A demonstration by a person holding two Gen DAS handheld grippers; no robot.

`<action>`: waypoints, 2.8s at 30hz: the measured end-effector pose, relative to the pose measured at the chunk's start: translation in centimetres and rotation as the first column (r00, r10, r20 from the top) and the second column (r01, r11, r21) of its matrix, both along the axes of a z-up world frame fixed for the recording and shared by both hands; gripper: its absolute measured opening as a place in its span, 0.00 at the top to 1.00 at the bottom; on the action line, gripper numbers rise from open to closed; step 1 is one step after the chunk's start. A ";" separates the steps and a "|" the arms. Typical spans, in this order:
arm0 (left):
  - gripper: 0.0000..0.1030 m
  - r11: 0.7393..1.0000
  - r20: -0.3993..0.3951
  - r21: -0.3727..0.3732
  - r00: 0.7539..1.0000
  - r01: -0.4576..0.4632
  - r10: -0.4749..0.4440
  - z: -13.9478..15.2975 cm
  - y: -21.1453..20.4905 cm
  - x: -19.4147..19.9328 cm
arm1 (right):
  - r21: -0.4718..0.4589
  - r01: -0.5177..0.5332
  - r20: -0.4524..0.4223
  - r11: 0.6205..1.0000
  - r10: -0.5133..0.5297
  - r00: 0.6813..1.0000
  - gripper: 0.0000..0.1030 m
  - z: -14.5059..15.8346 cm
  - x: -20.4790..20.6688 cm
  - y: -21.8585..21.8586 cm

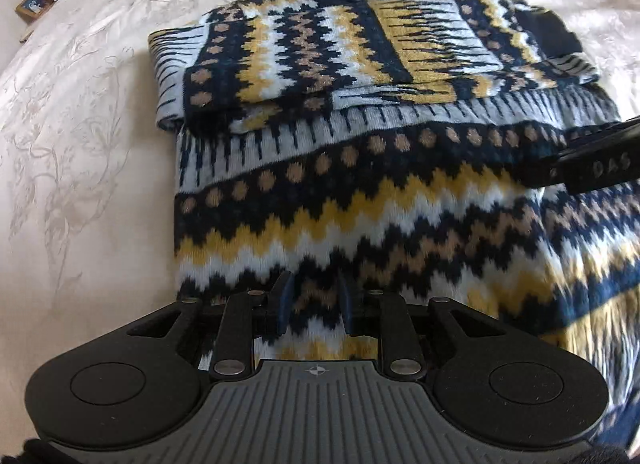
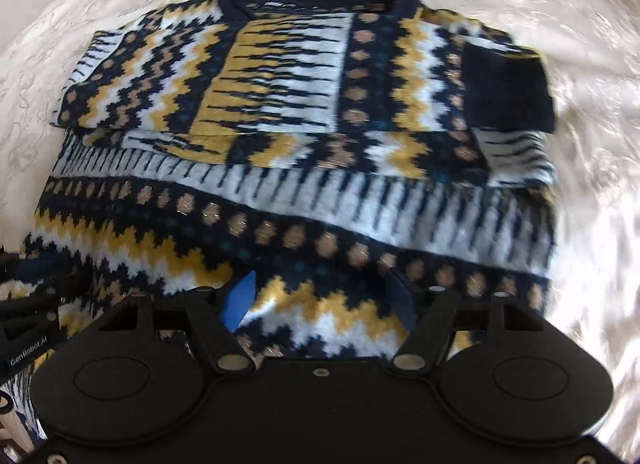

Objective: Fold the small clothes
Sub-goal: 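Move both grippers to the navy ribbed hem of the sweater, then grasp the navy hem with both grippers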

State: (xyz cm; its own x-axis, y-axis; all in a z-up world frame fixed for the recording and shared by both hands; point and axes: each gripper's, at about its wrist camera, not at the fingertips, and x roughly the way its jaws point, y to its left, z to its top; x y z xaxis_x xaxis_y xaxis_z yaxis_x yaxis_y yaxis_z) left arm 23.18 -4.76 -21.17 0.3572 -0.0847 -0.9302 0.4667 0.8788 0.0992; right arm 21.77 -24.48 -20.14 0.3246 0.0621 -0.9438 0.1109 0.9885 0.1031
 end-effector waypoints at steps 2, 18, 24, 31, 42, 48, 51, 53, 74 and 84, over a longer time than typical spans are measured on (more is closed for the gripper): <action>0.77 1.000 -0.009 -0.014 1.000 -0.010 0.010 0.5 0.8 -0.3 | 0.012 0.022 0.012 1.000 -0.022 1.000 0.28 0.8 -0.9 -0.5; 0.52 0.999 0.038 -0.037 0.999 0.030 -0.029 -0.4 4.7 -6.2 | 0.001 0.287 -0.067 0.958 -0.286 0.956 0.04 -0.3 -13.4 -0.8; 0.51 0.999 0.009 -0.044 1.000 -0.029 0.029 0.0 5.0 -6.3 | 0.050 0.323 -0.094 0.945 -0.317 0.944 0.01 -0.8 -15.5 -1.0; 0.46 0.998 0.068 -0.030 0.996 -0.050 0.052 0.4 5.8 -10.3 | 0.118 0.268 -0.098 0.956 -0.257 0.961 0.01 -1.1 -18.5 -1.3; 0.44 0.994 0.147 -0.057 0.984 -0.091 0.098 1.3 8.5 -16.7 | 0.181 0.232 -0.087 0.956 -0.220 0.972 0.01 -1.3 -24.7 -2.0; 0.44 0.991 0.104 -0.037 0.985 -0.132 0.135 0.3 10.0 -18.1 | 0.173 0.180 -0.034 0.968 -0.176 0.984 0.01 -0.8 -26.1 -1.8; 0.45 0.991 0.081 -0.047 0.989 -0.124 0.127 -0.5 10.3 -18.5 | 0.175 0.149 0.006 0.973 -0.152 0.988 0.01 -0.6 -26.8 -1.5; 0.44 0.992 0.065 -0.063 0.991 -0.109 0.113 -0.8 10.3 -18.5 | 0.185 0.131 0.034 0.974 -0.139 0.990 0.01 -0.5 -27.1 -1.3; 0.39 0.993 0.020 -0.105 0.999 -0.044 0.046 -2.3 9.2 -16.6 | 0.273 0.152 -0.050 0.950 -0.144 0.988 0.00 -3.1 -24.8 0.5; 0.32 0.990 0.041 -0.091 0.993 -0.106 0.110 -2.6 8.6 -17.2 | 0.152 0.092 -0.053 0.984 -0.085 0.995 0.00 -3.4 -23.9 3.2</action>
State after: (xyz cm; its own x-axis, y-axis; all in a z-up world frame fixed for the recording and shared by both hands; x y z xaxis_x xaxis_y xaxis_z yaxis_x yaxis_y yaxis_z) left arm 5.99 3.86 -23.74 0.4108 -0.1243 -0.9032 0.3651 0.9302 0.0380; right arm -2.12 -21.29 -23.58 0.2917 0.1811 -0.9392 0.2052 0.9472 0.2464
